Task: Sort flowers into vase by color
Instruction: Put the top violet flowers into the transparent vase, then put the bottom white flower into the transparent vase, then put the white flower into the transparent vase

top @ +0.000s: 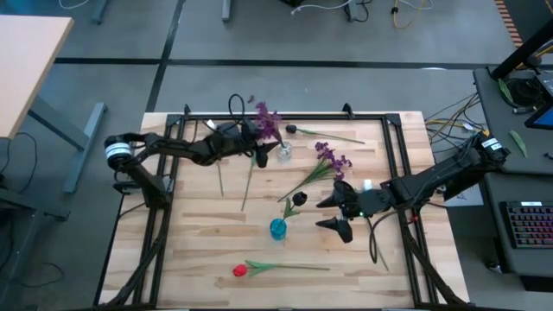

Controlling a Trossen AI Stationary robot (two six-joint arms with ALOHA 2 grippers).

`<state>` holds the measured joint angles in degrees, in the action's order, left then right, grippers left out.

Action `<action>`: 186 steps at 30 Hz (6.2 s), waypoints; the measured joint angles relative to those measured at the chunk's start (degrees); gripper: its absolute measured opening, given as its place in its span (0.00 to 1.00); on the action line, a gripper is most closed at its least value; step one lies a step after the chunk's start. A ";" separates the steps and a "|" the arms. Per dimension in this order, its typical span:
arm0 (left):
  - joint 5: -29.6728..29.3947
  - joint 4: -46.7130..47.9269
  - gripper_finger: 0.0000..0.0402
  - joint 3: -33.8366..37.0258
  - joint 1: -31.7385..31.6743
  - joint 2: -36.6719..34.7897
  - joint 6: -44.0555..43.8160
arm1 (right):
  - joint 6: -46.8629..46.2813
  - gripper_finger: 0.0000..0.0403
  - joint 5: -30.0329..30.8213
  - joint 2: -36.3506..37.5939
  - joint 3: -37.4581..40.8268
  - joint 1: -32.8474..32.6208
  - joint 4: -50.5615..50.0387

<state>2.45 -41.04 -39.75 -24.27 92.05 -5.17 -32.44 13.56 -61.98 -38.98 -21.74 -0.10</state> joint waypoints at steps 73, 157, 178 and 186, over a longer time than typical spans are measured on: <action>-43.64 29.84 0.61 7.93 49.72 -15.61 -35.06 | -22.62 0.04 2.96 4.99 -1.00 0.38 -33.94; -42.46 47.69 0.61 7.41 47.40 -22.91 -48.62 | 25.91 0.74 -6.95 -8.87 -1.88 40.26 26.68; -36.39 78.79 0.59 3.60 23.54 -28.95 -49.32 | 9.57 0.76 -7.09 2.60 -1.88 37.39 -6.02; -34.00 79.06 0.49 5.66 14.87 -28.01 -46.86 | 3.48 0.75 -7.60 2.62 -1.88 36.06 -11.16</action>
<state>-31.55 38.02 -34.09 -9.40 64.04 -52.03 -28.96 5.97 -59.35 -40.86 14.33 -11.26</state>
